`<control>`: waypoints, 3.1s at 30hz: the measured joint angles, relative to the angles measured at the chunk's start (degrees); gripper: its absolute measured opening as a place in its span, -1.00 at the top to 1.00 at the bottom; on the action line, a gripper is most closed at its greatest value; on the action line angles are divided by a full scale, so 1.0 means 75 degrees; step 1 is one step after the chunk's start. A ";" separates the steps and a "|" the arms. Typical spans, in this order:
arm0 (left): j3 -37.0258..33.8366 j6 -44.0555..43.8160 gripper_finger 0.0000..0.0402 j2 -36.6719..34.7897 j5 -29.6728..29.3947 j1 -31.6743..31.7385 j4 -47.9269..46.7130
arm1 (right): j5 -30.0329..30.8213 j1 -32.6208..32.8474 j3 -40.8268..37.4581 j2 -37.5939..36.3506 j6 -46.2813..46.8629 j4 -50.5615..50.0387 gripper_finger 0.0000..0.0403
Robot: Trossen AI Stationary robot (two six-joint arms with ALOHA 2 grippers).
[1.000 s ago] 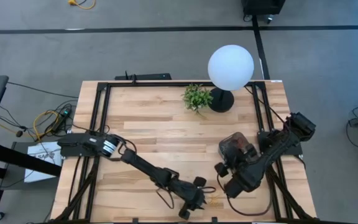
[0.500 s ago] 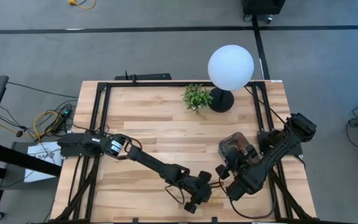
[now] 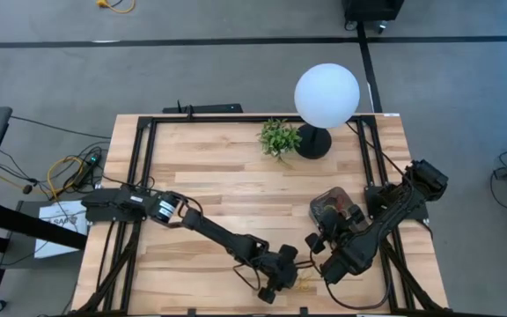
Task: Pick and place items into bin
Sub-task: Put the yellow rubber band into the black transparent bin
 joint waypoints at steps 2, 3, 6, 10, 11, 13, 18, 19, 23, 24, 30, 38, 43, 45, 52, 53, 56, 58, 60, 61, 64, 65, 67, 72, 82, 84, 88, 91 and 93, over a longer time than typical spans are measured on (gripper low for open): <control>0.0007 0.0198 0.59 -0.0019 -0.0328 -0.0017 -0.0178 | 0.0001 0.0000 0.0000 0.0000 0.0000 0.0003 0.73; 0.0012 0.0291 0.64 -0.0022 -0.0390 -0.0022 -0.0222 | -0.0001 0.0000 0.0000 0.0000 0.0000 0.0007 0.73; 0.0009 0.0318 0.86 -0.0031 -0.0537 -0.0063 -0.0258 | -0.0001 0.0000 0.0000 0.0000 -0.0001 0.0020 0.73; -0.0009 0.0324 0.97 -0.0031 -0.0699 -0.0064 -0.0096 | -0.0004 0.0000 0.0000 0.0000 -0.0003 0.0020 0.73; -0.0012 0.0324 0.98 -0.0031 -0.0763 -0.0073 -0.0023 | -0.0004 0.0000 0.0000 0.0000 -0.0003 0.0023 0.73; -0.0009 0.0321 0.99 -0.0031 -0.0829 -0.0071 0.0015 | -0.0008 0.0000 0.0000 0.0000 -0.0006 0.0020 0.73; 0.0520 0.0151 1.00 -0.0034 -0.1578 -0.0115 -0.0906 | -0.0028 0.0000 0.0000 0.0000 -0.0168 0.0040 0.73; 0.0706 0.0149 1.00 -0.0032 -0.1724 -0.0119 -0.1150 | -0.0028 0.0000 0.0000 0.0000 -0.0239 0.0067 0.73; 0.1336 0.0257 1.00 -0.0042 -0.2665 -0.0245 -0.1669 | -0.0025 0.0000 0.0000 -0.0005 -0.0334 0.0132 0.73; 0.1466 0.0289 1.00 -0.0042 -0.3006 -0.0302 -0.1906 | -0.0024 0.0000 0.0000 -0.0006 -0.0335 0.0138 0.73; 0.1715 0.0154 1.00 -0.0047 -0.4403 -0.0422 -0.2685 | -0.0025 0.0003 -0.0014 -0.0006 -0.0646 0.0785 0.73; 0.1714 0.0115 1.00 -0.0045 -0.4939 -0.0513 -0.3132 | -0.0609 -0.0018 -0.0322 -0.0020 -0.3470 0.3832 0.73; 0.1714 0.0143 1.00 -0.0045 -0.5574 -0.0594 -0.3113 | -0.1464 0.0006 -0.0546 -0.0011 -0.3118 0.4022 0.73; 0.1714 0.0075 1.00 -0.0045 -0.6152 -0.0650 -0.3362 | -0.1773 0.0062 -0.0640 -0.0003 -0.2733 0.3959 0.73; 0.1717 -0.0560 1.00 -0.0048 -0.7473 -0.0860 -0.4331 | -0.1603 0.0740 -0.0828 0.0000 -0.2125 0.3681 0.73; 0.1717 -0.0635 1.00 -0.0067 -0.7620 -0.0900 -0.4390 | -0.1361 0.0858 -0.0828 0.0000 -0.2331 0.3701 0.73; 0.1719 -0.0755 1.00 -0.0168 -0.7999 -0.0996 -0.4393 | -0.0546 0.1124 -0.0828 0.0000 -0.3127 0.3835 0.73; 0.1719 -0.0763 1.00 -0.0257 -0.8229 -0.1095 -0.4375 | 0.0013 0.1252 -0.0828 0.0000 -0.3743 0.3963 0.73; 0.1719 -0.0761 1.00 -0.0360 -0.8490 -0.1175 -0.4245 | 0.0469 0.1323 -0.0828 0.0000 -0.4342 0.4065 0.73; 0.1719 -0.0760 1.00 -0.0418 -0.8569 -0.1212 -0.4145 | 0.0641 0.1321 -0.0828 0.0000 -0.4648 0.4099 0.73; 0.1722 -0.0431 1.00 -0.0574 -0.8671 -0.1294 -0.3627 | 0.1180 0.1226 -0.0828 0.0000 -0.5402 0.4181 0.73; 0.1724 -0.0236 1.00 -0.0605 -0.8694 -0.1312 -0.3360 | 0.1345 0.1167 -0.0828 0.0000 -0.5595 0.4242 0.73; 0.1725 0.0274 1.00 -0.0620 -0.8718 -0.1330 -0.2824 | 0.1522 0.1051 -0.0828 0.0000 -0.6019 0.4388 0.73; 0.1725 0.0933 1.00 -0.0622 -0.8734 -0.1330 -0.2170 | 0.1241 0.0683 -0.0828 0.0000 -0.7178 0.5216 0.73; 0.1725 0.0839 1.00 -0.0622 -0.8592 -0.1281 -0.2380 | 0.0753 0.0463 -0.0828 0.0000 -0.7999 0.5759 0.73; 0.1725 0.0839 1.00 -0.0622 -0.8583 -0.1281 -0.2380 | 0.0753 0.0418 -0.0828 0.0000 -0.8000 0.5759 0.73; 0.1725 0.0680 1.00 -0.0622 -0.8333 -0.1270 -0.2457 | 0.0748 0.0376 -0.0828 0.0000 -0.7997 0.5748 0.73; 0.1725 0.0595 1.00 -0.0622 -0.7998 -0.1273 -0.2475 | 0.0745 0.0383 -0.0828 0.0000 -0.7997 0.5741 0.73; 0.1725 0.0600 1.00 -0.0622 -0.7971 -0.1275 -0.2473 | 0.0745 0.0388 -0.0828 0.0000 -0.7996 0.5741 0.73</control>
